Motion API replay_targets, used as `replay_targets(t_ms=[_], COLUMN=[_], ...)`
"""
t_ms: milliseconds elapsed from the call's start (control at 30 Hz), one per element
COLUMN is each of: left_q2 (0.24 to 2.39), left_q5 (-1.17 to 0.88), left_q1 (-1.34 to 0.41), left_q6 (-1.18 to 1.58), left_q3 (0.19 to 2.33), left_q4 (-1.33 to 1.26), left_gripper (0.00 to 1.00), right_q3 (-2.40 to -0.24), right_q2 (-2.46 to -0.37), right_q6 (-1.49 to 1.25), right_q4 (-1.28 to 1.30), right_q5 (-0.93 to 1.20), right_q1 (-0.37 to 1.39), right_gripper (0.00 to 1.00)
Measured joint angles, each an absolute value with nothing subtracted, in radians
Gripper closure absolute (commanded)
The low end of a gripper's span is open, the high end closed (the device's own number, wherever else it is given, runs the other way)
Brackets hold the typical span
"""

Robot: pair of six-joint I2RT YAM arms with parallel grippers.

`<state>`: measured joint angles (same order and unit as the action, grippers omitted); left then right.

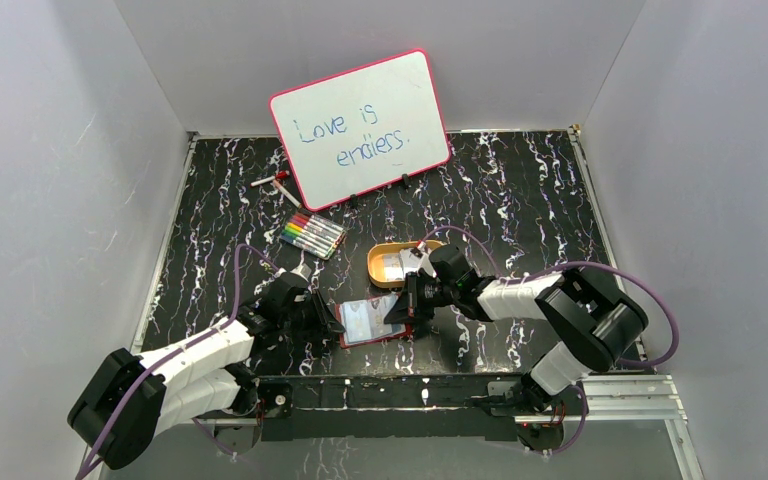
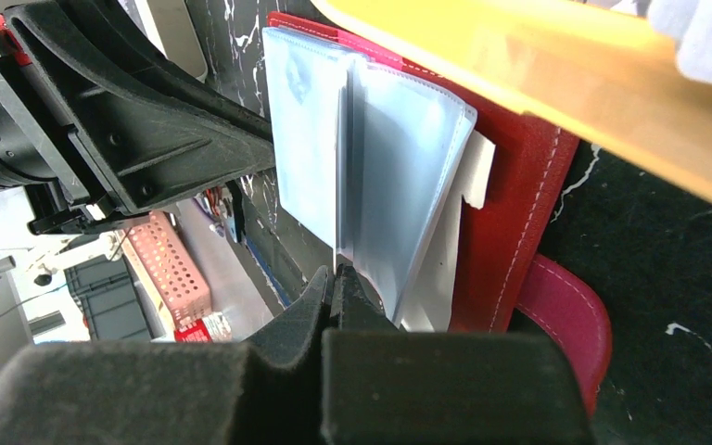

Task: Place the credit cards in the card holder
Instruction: Insert the credit card into the card holder.

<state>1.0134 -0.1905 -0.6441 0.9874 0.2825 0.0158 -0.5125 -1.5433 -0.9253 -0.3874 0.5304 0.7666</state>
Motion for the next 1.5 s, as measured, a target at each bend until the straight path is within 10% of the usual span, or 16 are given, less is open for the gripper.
replay_targets(t_ms=[1500], left_q2=[1.014], left_q5=[-0.191], left_q1=[-0.644], left_q6=[0.987], left_q3=[0.282], left_q4=[0.016], left_gripper=[0.80], right_q3=[-0.548], right_q2=[-1.621], right_q6=[-0.939], right_q4=[-0.456], right_q5=[0.529], right_q1=[0.775], right_gripper=[1.00])
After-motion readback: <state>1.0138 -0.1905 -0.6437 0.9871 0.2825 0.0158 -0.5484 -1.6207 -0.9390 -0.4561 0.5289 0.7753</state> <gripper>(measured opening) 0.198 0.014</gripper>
